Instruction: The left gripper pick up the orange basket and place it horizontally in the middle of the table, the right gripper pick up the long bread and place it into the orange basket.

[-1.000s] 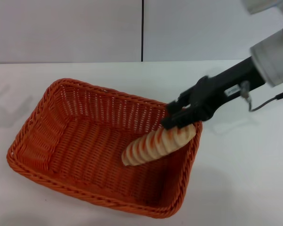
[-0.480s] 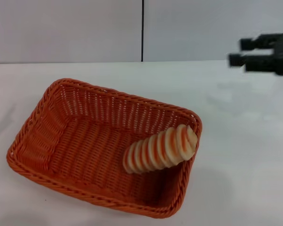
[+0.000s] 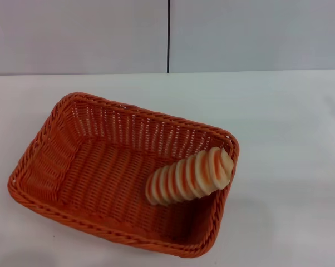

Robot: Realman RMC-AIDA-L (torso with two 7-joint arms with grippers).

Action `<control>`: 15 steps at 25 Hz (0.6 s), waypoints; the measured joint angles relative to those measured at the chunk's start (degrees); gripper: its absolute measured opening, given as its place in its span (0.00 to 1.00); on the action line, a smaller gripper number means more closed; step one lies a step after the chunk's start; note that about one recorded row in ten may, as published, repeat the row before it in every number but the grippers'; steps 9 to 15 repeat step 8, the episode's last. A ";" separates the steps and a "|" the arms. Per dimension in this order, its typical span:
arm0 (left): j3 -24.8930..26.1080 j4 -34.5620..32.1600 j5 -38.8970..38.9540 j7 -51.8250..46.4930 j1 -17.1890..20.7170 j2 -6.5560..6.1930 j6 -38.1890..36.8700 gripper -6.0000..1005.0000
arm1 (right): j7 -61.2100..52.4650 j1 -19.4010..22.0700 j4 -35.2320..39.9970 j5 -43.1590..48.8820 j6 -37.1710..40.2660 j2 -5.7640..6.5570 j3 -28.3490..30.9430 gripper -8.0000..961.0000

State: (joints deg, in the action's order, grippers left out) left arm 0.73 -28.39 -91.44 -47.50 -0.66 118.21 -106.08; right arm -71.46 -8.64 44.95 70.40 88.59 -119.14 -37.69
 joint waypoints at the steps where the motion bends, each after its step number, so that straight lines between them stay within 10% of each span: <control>1: 1.44 3.15 0.00 3.82 1.04 0.00 -0.05 0.81 | 3.71 0.03 -3.82 -2.75 0.38 0.07 0.78 0.65; 15: 6.88 9.87 -0.01 10.22 2.23 0.02 0.20 0.81 | 18.06 -0.48 -17.89 -8.08 2.90 0.28 5.98 0.65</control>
